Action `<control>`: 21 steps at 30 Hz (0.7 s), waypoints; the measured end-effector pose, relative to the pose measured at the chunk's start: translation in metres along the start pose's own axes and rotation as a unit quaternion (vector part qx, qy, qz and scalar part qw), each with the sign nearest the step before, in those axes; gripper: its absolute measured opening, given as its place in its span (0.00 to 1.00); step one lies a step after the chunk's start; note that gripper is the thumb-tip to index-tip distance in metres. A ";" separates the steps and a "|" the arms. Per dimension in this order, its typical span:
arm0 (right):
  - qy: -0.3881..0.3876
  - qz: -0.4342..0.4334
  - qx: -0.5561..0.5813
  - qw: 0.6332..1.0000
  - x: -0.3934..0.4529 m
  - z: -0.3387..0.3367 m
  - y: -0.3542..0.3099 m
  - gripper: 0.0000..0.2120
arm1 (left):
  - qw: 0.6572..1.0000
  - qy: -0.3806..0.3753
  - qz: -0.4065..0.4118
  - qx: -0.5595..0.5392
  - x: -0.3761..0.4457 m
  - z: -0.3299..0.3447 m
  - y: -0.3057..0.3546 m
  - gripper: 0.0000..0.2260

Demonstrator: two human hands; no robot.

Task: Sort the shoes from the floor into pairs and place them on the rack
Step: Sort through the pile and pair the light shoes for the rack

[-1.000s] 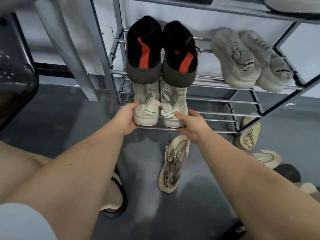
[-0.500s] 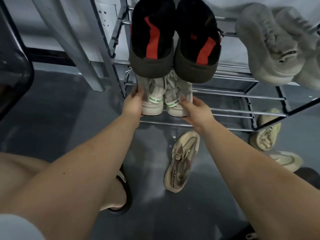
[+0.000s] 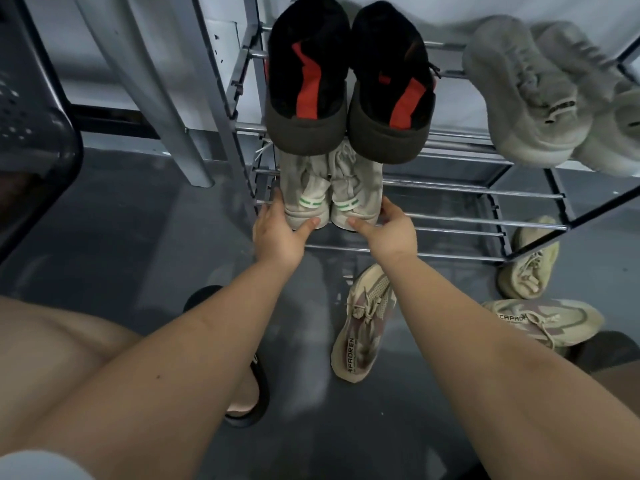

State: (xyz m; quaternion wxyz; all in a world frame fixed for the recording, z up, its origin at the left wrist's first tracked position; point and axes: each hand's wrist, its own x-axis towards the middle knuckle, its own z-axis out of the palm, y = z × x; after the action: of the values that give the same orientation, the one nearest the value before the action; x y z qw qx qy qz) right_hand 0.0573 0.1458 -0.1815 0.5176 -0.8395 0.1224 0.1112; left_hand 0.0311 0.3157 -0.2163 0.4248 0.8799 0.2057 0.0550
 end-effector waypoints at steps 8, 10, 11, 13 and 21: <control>0.027 0.005 -0.004 1.000 0.018 0.010 -0.011 0.32 | 0.998 -0.033 -0.031 -0.036 0.034 0.001 0.007 0.39; 0.043 -0.006 -0.024 0.999 0.023 0.015 -0.008 0.30 | 0.998 -0.033 -0.028 -0.041 0.038 0.002 0.005 0.40; 0.052 -0.015 -0.033 0.998 0.024 0.017 -0.006 0.29 | 0.998 -0.030 -0.025 -0.041 0.037 0.003 0.004 0.41; 0.064 -0.031 -0.050 0.996 0.024 0.020 -0.003 0.29 | 0.999 -0.025 -0.018 -0.045 0.035 0.002 0.004 0.42; -0.012 -0.046 -0.154 0.987 0.016 0.000 -0.011 0.32 | 0.981 -0.042 -0.021 0.190 0.015 -0.008 0.034 0.37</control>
State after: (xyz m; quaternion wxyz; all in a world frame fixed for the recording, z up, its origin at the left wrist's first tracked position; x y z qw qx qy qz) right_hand 0.0756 0.1492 -0.1773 0.3885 -0.9124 0.0591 0.1147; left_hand 0.0531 0.3086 -0.1863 0.2596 0.9415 0.2125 -0.0312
